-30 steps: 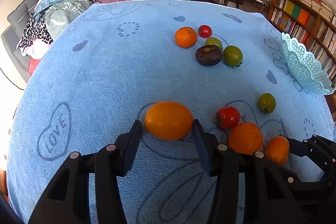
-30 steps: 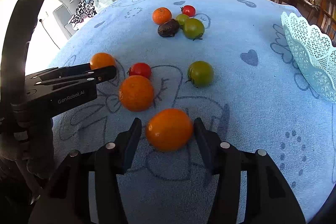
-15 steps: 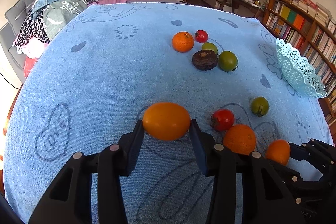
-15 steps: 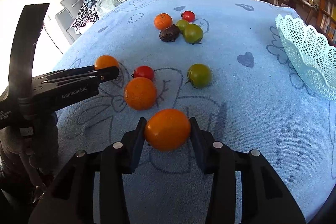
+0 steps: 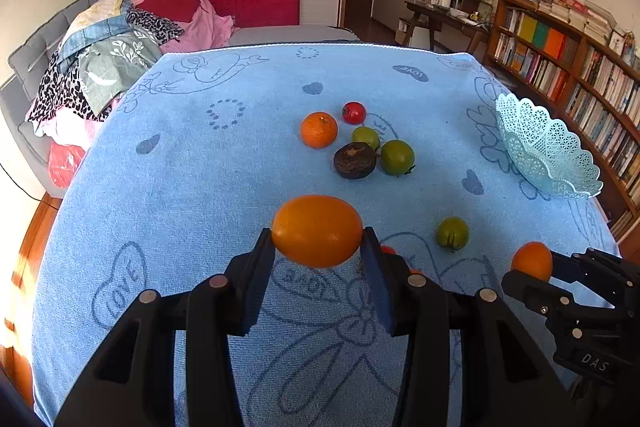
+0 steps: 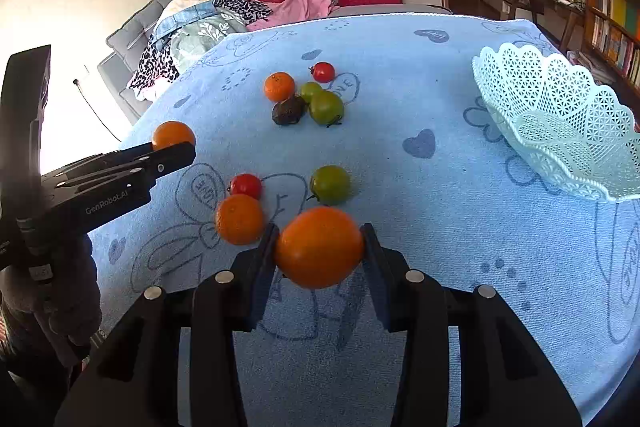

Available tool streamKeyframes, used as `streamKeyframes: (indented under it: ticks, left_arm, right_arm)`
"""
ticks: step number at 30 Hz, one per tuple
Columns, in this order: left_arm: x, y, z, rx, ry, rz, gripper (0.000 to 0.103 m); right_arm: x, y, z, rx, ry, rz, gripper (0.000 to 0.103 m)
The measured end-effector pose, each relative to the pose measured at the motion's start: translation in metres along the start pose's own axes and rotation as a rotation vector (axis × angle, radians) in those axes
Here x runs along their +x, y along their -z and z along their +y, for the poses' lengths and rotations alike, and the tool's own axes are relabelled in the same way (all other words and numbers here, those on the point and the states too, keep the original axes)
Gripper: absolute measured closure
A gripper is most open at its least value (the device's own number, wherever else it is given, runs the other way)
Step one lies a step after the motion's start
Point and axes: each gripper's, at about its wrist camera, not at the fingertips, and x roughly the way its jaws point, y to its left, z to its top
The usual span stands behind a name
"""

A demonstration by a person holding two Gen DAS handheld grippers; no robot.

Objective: Organize fruits
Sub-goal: 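Carry both oranges to the white basket and open the right tool inside it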

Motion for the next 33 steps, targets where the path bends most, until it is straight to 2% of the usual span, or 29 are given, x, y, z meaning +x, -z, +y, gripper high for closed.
streamKeyframes:
  ticks: [15,23,33]
  left_arm:
    - [-0.002,-0.04,-0.069,0.12,0.045,-0.057,0.058]
    - [0.012,-0.059,-0.106,0.156,0.092,-0.049,0.058]
    - [0.033,-0.078,-0.148,0.194,0.14,-0.023,0.058]
  right_arm:
    - [-0.03,-0.042,-0.076,0.091,0.197,-0.147,0.06]
    - [-0.022,-0.052,-0.127,0.153,0.297,-0.151,0.06]
    - [-0.014,-0.051,-0.161,0.204,0.332,-0.133,0.058]
